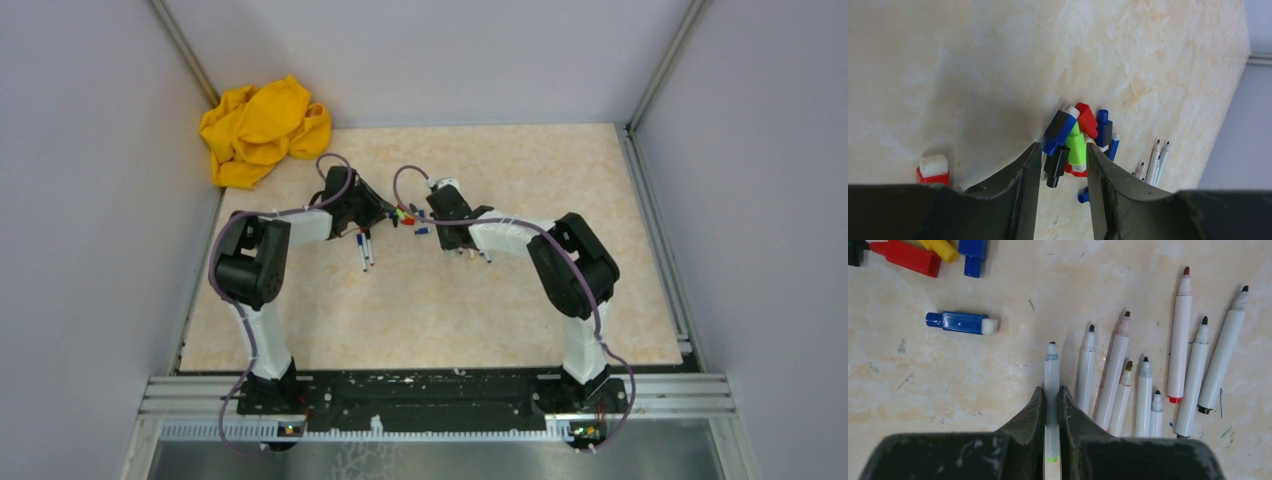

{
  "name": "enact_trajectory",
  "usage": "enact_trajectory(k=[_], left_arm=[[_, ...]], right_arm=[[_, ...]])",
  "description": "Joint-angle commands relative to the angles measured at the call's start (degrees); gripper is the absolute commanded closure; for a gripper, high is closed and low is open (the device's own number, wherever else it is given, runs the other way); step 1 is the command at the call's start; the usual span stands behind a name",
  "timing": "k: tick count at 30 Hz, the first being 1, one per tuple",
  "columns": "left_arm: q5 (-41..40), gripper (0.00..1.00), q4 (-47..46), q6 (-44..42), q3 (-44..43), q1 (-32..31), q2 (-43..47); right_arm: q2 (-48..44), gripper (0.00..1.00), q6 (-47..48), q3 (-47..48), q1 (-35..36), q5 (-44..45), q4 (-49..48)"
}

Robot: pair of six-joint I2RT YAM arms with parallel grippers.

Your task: Open the pen caps

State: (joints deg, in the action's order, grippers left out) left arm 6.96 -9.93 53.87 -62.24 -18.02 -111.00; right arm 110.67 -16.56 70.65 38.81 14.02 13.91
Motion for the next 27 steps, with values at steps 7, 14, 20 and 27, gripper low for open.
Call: enact_trajectory(k=[7,14,20,27], left_arm=[[-1.52,0.52,0.69,-0.87,-1.15,-0.35,3.53],[-3.56,0.48,1.13,-0.87,0.07,-0.59,6.68],[-4.66,0.46,1.69,-0.87,0.99,-0.78,10.46],[-8.94,0.42,2.91,-0.76,3.76,-1.07,18.79]], right_arm=[[2.79,0.87,0.69,1.90,-0.95,6.61,1.68],[1.96,0.79,0.72,1.68,-0.95,6.37,1.30],[0.30,0.78,1.18,1.86,-0.90,5.78,1.26],[-6.78,0.74,3.67,0.23,-0.04,1.11,-2.60]])
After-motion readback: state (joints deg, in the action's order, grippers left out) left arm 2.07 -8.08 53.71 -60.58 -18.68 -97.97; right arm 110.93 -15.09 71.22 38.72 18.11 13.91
